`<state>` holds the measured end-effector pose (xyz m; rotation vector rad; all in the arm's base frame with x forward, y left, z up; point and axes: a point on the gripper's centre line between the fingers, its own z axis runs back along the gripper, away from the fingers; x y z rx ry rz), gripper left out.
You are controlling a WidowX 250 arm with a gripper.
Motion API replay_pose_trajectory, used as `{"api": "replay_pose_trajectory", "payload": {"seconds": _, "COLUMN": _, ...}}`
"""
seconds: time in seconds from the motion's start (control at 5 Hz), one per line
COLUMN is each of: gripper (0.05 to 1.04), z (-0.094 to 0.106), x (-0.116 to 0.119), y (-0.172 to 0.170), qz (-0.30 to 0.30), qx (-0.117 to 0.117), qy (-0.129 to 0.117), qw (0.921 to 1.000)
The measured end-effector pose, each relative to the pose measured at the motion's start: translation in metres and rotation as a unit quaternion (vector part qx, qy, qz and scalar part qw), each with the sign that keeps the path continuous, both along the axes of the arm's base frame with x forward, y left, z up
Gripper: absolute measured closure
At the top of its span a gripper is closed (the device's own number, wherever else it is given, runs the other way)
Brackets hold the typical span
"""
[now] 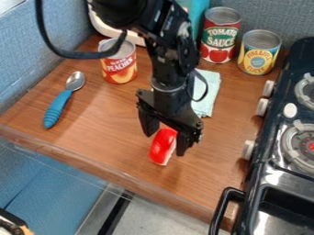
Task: Move the red thing to the left next the blue spoon
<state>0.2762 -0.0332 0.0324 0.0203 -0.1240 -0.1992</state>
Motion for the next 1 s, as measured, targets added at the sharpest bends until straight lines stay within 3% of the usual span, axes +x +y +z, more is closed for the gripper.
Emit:
{"api": "replay_pose_trajectory", "payload": {"seconds": 0.2, "gripper": 0.155, "z": -0.015, "x": -0.005, "y": 0.001, "qz": -0.001, "qx": 0.005, "qy": 0.022, "qw": 0.9998}}
{"api": "replay_pose_trajectory", "payload": {"seconds": 0.4, "gripper": 0.413, "z": -0.017, "x": -0.005, "y": 0.001, "qz": -0.004, "qx": 0.002, "qy": 0.018, "qw": 0.9998}}
{"api": "replay_pose_trajectory", "payload": {"seconds": 0.6, "gripper": 0.502, "z": -0.016, "x": -0.004, "y": 0.001, "qz": -0.005, "qx": 0.001, "qy": 0.015, "qw": 0.9999}}
{"api": "replay_pose_trajectory", "payload": {"seconds": 1.0, "gripper": 0.502, "z": 0.019, "x": -0.003, "y": 0.035, "qz": 0.014, "qx": -0.004, "qy": -0.014, "qw": 0.9998}}
